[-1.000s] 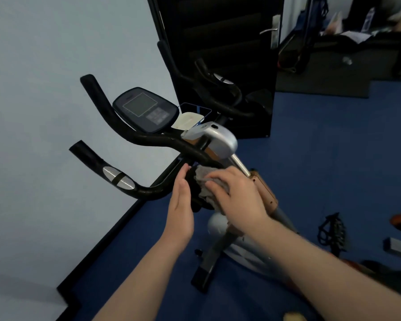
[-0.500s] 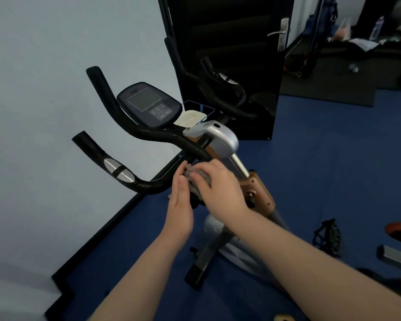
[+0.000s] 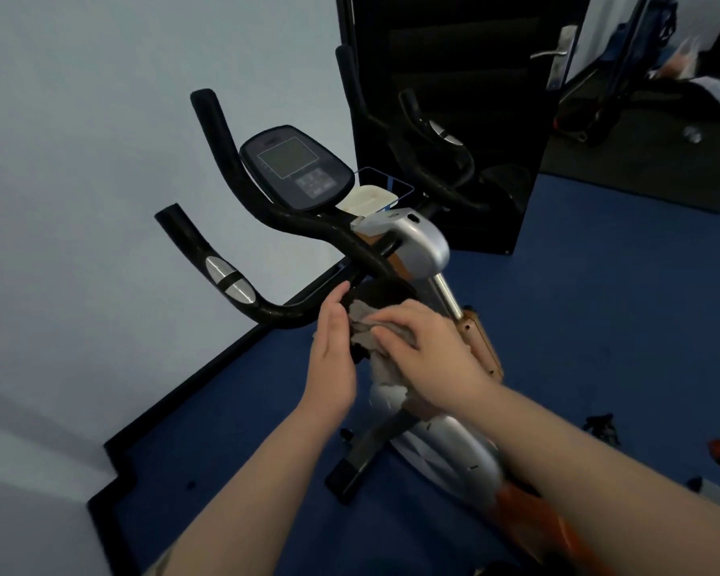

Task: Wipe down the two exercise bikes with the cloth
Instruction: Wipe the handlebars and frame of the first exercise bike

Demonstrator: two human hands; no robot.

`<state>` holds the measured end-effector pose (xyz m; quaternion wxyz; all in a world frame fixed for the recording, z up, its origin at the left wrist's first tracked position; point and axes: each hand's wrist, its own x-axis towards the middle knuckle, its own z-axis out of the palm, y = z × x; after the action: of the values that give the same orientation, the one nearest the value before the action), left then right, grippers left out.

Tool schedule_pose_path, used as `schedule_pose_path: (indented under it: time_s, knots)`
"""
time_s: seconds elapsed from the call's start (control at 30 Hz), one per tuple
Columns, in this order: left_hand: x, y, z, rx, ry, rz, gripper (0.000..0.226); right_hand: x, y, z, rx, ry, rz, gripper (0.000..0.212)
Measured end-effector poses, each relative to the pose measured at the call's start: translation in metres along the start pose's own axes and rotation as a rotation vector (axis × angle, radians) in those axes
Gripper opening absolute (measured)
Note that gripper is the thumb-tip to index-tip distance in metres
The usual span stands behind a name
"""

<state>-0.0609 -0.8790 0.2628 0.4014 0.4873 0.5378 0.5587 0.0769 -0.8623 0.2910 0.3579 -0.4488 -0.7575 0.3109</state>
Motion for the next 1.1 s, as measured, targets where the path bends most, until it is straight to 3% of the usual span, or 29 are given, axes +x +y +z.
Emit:
schedule_pose_path:
  time_s: [0.17,0.37,0.53,0.73,0.87,0.97,1.1]
  knots:
    - [0.001,0.000,0.006,-0.040,0.034,0.016,0.052,0.025,-0.011,0.013,-0.097,0.135,-0.034,0.024]
    - [-0.003,0.001,0.003,0.002,0.030,-0.014,0.039,-0.013,0.009,-0.001,-0.022,-0.003,-0.118,0.027]
    - [-0.004,0.004,0.012,-0.044,0.095,-0.002,0.039,0.017,-0.006,0.007,-0.186,0.144,-0.143,0.031]
    - [-0.004,0.004,0.009,0.009,0.086,-0.019,0.040,-0.017,0.006,-0.001,-0.191,0.032,-0.158,0.029]
    - [0.003,0.012,0.007,0.048,0.110,-0.016,0.032,0.008,0.007,-0.015,-0.319,0.210,-0.232,0.026]
    - [0.019,0.023,0.002,0.170,0.119,-0.100,0.025,0.009,0.009,0.004,-0.415,0.227,-0.236,0.034]
    - [0.034,0.025,0.008,0.354,0.153,-0.119,0.018,-0.033,0.024,0.019,-0.160,0.231,-0.101,0.035]
